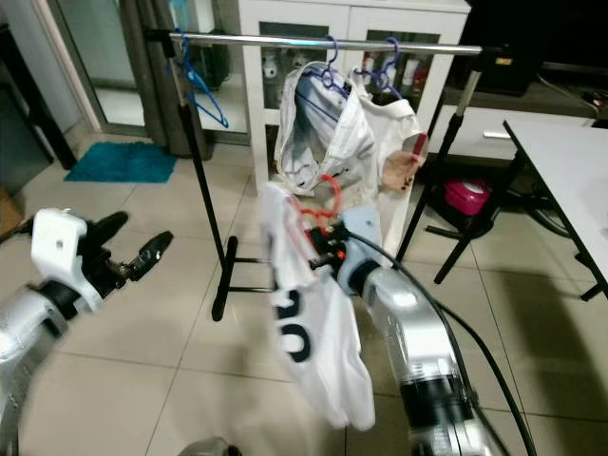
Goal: Hang hanger
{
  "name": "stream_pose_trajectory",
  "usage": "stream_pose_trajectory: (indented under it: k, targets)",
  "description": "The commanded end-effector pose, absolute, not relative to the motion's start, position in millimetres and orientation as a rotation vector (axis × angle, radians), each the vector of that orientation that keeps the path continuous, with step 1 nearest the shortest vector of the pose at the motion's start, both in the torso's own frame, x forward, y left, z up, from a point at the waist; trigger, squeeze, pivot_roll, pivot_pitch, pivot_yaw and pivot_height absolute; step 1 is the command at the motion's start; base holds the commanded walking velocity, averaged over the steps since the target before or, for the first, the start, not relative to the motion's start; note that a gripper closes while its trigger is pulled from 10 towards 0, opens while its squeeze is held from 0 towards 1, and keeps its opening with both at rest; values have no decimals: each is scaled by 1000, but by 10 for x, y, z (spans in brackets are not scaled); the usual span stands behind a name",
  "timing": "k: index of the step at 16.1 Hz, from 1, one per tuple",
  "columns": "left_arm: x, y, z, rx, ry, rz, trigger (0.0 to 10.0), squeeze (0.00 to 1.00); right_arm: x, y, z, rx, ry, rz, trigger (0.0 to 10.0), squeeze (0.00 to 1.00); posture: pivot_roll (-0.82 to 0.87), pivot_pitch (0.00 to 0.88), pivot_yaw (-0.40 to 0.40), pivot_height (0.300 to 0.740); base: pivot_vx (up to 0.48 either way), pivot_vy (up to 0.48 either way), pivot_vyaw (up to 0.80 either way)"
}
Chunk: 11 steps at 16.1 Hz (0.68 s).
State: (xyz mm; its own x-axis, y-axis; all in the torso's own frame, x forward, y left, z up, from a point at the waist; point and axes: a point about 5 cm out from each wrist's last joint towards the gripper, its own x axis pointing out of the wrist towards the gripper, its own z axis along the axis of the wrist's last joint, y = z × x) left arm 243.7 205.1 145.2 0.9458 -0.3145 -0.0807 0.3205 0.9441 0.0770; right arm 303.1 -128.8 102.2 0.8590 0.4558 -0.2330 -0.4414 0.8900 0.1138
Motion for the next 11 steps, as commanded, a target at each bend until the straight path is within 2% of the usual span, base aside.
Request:
stream_pose_trajectory:
  k: [1, 4, 6, 8, 11]
  targets:
    - [2416, 2045, 1472, 105, 52, -279, 10000, 0, 3031, -1348, 1068, 47, 249, 411, 10000, 0, -14, 0, 17, 740, 0, 0, 0]
    - [2279, 1887, 1287, 99, 67, -210, 10000, 0, 2910, -1488, 1099, 51, 157, 313, 10000, 0, -17, 0, 25, 740, 0, 0, 0]
    - [2278, 1830, 1264, 101, 63, -197, 10000, 0, 2893, -1466, 1159, 111, 115, 291, 10000, 0, -15, 0, 26, 740, 133, 0, 0]
    - [2325, 1775, 1313, 96, 44, -189, 10000, 0, 2920, -1383, 1222, 94, 97, 292, 10000, 0, -15, 0, 28, 740, 304, 0, 0]
    - [2388, 1786, 1398, 121, 19, -192, 10000, 0, 2972, -1223, 1265, 61, 96, 332, 10000, 0, -4, 0, 27, 740, 386, 0, 800]
